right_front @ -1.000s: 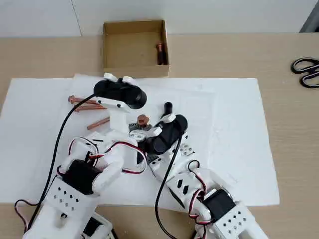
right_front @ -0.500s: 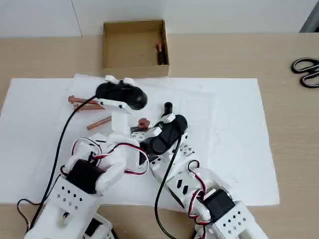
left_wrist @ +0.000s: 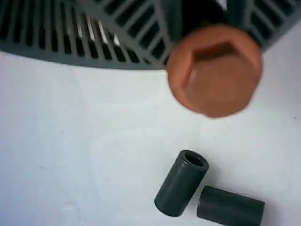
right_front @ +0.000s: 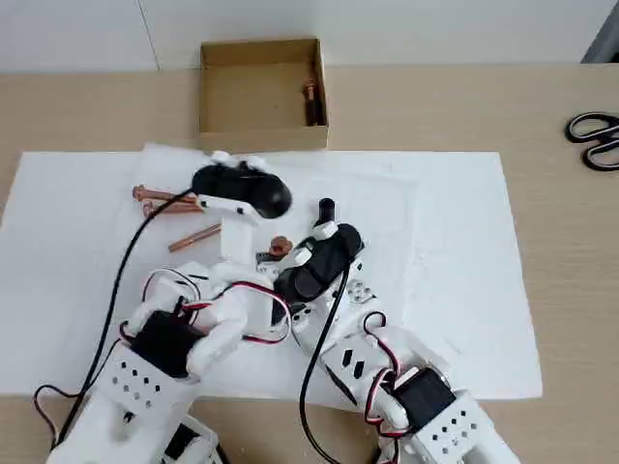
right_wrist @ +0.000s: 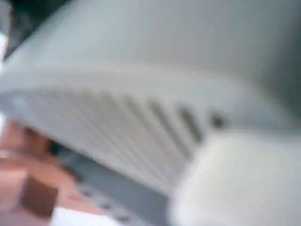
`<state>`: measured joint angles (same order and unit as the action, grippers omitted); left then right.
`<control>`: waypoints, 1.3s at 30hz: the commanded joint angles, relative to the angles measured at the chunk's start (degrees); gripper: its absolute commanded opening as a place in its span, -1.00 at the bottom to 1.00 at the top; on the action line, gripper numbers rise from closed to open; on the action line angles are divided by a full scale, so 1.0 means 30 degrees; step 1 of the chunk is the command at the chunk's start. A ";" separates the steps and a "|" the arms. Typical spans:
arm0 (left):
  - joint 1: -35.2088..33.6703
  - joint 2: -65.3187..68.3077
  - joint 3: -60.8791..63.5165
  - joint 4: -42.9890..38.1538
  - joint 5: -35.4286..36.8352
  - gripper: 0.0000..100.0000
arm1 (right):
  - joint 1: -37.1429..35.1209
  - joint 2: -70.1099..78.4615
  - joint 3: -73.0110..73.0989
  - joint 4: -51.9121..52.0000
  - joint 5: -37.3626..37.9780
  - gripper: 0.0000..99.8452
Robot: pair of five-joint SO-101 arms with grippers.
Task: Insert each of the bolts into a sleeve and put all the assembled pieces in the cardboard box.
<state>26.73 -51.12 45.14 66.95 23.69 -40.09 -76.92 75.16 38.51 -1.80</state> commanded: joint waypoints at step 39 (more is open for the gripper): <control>-0.3575 -0.0029 -0.5436 0.3839 0.0088 -0.53 | 0.0689 -0.0571 -0.0469 0.0015 -0.0059 -0.99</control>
<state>18.02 -50.59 31.16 78.20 23.78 -38.51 -77.63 74.99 38.77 -1.63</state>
